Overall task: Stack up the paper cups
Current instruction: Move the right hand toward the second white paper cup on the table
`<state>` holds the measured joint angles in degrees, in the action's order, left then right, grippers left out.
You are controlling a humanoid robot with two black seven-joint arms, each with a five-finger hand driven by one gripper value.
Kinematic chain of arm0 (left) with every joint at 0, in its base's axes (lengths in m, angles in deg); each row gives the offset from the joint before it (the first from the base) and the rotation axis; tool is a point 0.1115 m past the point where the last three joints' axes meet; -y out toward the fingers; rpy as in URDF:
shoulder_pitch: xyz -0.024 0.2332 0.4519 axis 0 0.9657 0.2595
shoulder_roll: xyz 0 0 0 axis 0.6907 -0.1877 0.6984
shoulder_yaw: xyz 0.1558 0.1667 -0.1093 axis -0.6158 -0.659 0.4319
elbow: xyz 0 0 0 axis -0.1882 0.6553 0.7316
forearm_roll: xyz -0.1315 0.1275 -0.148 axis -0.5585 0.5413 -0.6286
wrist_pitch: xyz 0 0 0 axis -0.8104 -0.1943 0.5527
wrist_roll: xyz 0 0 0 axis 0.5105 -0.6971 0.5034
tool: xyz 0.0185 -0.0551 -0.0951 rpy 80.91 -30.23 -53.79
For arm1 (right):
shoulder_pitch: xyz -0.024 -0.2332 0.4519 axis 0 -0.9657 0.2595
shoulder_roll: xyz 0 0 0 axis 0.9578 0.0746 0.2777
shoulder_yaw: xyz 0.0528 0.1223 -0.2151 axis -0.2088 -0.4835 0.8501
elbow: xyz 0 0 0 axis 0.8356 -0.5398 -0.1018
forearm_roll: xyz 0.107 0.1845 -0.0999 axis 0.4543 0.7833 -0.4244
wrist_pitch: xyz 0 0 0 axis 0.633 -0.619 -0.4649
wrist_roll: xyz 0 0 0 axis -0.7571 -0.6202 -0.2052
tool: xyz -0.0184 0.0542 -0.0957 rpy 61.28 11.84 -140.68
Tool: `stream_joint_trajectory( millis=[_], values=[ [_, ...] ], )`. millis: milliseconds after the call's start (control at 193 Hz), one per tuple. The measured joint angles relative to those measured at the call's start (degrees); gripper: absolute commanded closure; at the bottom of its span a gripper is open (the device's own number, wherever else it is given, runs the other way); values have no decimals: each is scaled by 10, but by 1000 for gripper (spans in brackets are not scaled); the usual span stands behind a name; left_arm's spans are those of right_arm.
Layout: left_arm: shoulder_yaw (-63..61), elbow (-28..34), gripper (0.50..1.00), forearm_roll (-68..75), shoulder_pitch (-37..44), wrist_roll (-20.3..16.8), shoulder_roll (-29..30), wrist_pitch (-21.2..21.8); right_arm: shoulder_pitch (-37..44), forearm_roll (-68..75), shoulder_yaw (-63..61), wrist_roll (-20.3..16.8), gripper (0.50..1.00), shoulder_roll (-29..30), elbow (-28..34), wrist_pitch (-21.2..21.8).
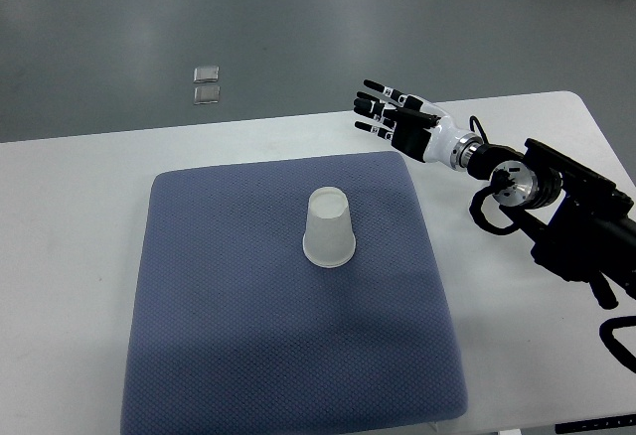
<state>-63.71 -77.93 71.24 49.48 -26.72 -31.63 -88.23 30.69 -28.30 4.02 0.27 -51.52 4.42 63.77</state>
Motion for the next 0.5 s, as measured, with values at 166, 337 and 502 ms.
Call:
stream_joint_trajectory(
  millis=[166, 337, 502],
  values=[
    [0, 0, 500, 0, 0, -1, 0, 0, 3, 0, 0, 0, 560, 0, 0, 0],
    [0, -5, 500, 0, -1, -2, 0, 0, 15, 1, -1, 0, 560, -5, 0, 0],
    [-1, -7, 500, 0, -5, -2, 0, 0, 17, 1, -4, 0, 560, -16, 0, -7]
  ],
)
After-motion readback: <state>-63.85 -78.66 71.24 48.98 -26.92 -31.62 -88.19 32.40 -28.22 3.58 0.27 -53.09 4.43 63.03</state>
